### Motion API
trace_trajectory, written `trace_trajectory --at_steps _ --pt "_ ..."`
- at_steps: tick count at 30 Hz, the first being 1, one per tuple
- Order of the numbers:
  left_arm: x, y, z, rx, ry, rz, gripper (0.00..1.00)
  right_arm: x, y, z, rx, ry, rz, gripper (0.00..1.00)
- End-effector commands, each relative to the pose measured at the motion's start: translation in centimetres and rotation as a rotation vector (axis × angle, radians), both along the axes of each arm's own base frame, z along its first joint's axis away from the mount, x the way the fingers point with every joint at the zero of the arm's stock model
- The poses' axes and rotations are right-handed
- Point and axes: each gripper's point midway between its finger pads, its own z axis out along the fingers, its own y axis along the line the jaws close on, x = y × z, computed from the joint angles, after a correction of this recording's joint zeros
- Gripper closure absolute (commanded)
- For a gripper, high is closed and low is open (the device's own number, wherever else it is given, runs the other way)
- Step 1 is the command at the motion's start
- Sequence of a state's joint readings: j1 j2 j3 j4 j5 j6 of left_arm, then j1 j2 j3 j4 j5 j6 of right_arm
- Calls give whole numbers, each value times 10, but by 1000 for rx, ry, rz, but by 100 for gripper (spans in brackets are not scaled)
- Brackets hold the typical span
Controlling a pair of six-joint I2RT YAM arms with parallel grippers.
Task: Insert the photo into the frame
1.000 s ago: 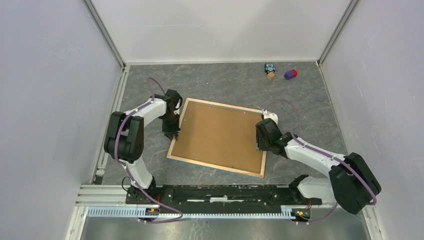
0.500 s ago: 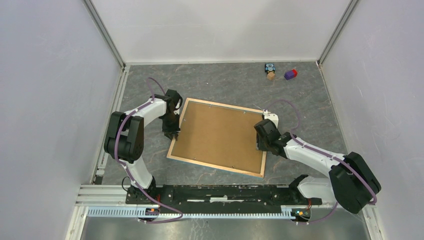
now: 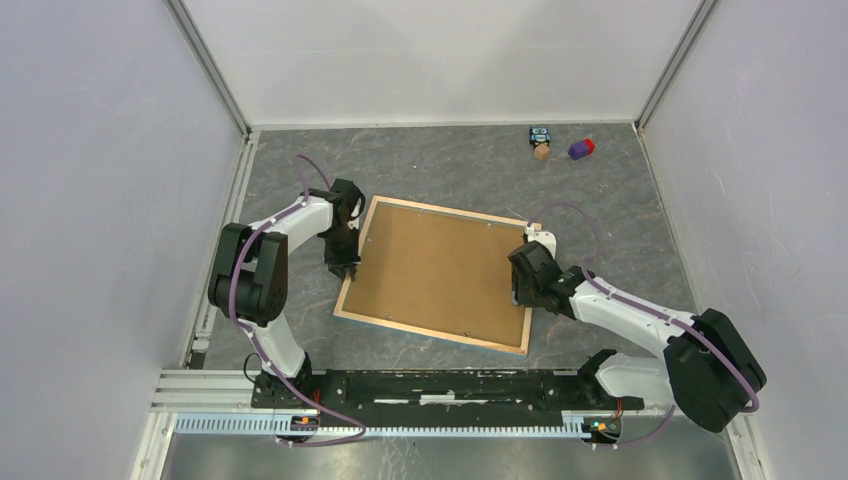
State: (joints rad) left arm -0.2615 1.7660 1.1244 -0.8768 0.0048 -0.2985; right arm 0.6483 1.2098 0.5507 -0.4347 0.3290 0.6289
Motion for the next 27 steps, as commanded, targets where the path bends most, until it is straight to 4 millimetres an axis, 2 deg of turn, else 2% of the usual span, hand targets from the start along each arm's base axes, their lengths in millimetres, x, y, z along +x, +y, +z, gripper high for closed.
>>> trace_trajectory --at_steps 1,5,7,15,17,22,25,27 --pt "9 -4 15 -22 -61 -4 98 -42 -35 -29 -140 162 -7 46" --pt "8 -4 15 -24 -59 -4 98 -33 -25 -27 -93 127 -59 46" --pt "8 -5 15 -25 -60 -5 98 -33 -28 -30 -88 128 -105 46" --pt "8 -6 16 -32 -61 -6 98 -44 -40 -36 -107 141 -191 61" --pt "8 -6 16 -34 -62 -6 98 -42 -39 -37 -102 135 -199 60" --pt "8 -7 16 -34 -62 -9 98 -37 -33 -37 -61 126 -205 51" --pt "8 -8 17 -35 -62 -11 98 -40 -32 -40 -57 144 -208 52" --pt "8 -7 17 -33 -62 -11 98 -45 -32 -43 -57 163 -207 57"
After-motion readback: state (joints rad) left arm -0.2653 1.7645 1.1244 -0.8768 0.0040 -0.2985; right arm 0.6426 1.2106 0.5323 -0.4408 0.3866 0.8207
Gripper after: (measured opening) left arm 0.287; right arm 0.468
